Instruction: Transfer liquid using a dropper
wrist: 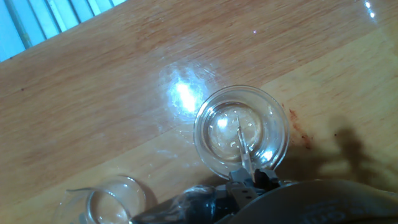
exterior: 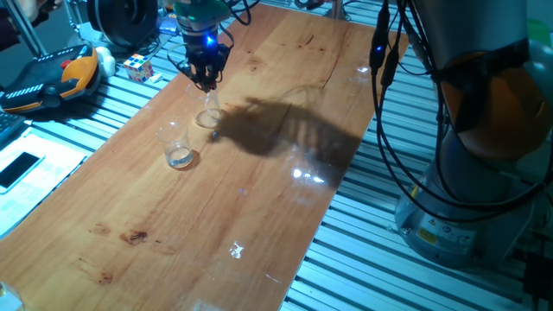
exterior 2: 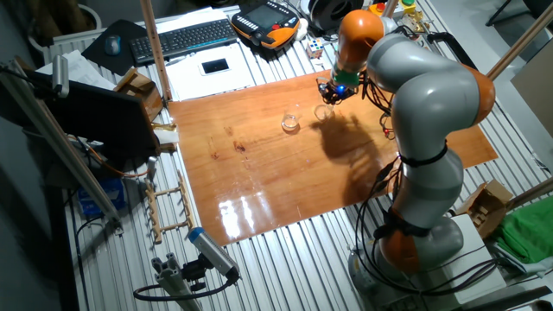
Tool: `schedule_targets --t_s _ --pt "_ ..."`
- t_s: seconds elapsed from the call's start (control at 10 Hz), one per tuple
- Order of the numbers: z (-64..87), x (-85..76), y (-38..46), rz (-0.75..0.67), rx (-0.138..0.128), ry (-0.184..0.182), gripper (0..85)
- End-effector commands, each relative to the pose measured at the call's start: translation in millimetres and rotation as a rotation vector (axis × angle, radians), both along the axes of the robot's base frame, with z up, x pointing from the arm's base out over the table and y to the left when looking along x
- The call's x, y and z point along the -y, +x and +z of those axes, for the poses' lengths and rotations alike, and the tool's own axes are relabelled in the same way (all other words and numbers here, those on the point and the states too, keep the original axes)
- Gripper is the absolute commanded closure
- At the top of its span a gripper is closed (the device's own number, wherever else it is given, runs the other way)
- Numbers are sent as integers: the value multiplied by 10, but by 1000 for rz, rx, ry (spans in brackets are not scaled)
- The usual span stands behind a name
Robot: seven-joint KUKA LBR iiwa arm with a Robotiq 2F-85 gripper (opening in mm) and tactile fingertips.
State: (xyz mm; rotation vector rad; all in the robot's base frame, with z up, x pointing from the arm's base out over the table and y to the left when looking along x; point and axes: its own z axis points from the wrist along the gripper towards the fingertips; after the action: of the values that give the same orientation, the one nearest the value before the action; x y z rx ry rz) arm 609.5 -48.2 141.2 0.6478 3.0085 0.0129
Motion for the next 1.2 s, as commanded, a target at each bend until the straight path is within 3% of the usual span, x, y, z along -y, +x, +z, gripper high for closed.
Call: schedule_targets --t_s 0.0,1.1 --pt "-4 6 3 0 -1 2 697" --pt "-56 2 41 2 -3 10 687"
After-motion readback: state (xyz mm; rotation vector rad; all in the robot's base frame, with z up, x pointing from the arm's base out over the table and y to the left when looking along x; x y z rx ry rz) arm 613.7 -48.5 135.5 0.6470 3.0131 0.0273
